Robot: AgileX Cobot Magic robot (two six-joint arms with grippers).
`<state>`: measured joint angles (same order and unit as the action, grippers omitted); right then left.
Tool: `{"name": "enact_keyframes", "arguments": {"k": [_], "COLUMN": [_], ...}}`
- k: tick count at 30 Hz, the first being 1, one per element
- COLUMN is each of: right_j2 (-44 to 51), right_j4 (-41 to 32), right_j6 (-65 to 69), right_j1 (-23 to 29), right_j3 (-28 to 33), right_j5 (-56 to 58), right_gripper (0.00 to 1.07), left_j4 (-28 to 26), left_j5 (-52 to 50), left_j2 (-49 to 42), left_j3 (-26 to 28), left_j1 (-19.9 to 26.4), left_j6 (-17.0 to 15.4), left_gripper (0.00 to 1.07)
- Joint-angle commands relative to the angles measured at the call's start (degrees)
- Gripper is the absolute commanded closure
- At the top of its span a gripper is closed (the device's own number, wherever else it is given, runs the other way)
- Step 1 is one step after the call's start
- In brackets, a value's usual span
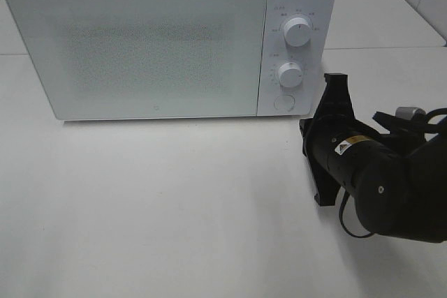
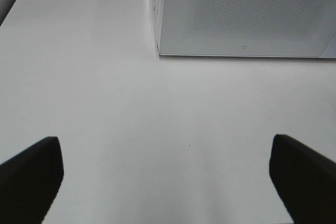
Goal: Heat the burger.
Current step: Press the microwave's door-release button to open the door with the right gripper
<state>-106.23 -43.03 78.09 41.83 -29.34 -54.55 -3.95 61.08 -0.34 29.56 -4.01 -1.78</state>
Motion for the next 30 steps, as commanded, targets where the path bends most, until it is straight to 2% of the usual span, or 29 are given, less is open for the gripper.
{"name": "enact_keyframes", "arguments": {"k": [1,14,30], "right_j2": [-1.3,-6.1,-13.8], "right_j4": [1.1,8.7,10.1], "right_j6": [0.9,0.9,1.0], "right_j1": [-1.1,-8.5,-10.1], "right_j3": [-1.7,-8.7,-17.1], "right_j5": [-0.3,3.2,6.1], "right_gripper": [1.07,1.07,1.07], "left_j4": [-0.3,-0.3,-0.3], "left_j5": [0.1,0.1,0.1], "left_j2": [-0.8,-0.8,-0.8], "left_j3": [-0.1,-0.1,-0.1], "left_j1": [0.4,0.4,0.4], "left_j6": [0.0,0.0,0.0], "left_gripper": [0.06,0.06,0.06]}}
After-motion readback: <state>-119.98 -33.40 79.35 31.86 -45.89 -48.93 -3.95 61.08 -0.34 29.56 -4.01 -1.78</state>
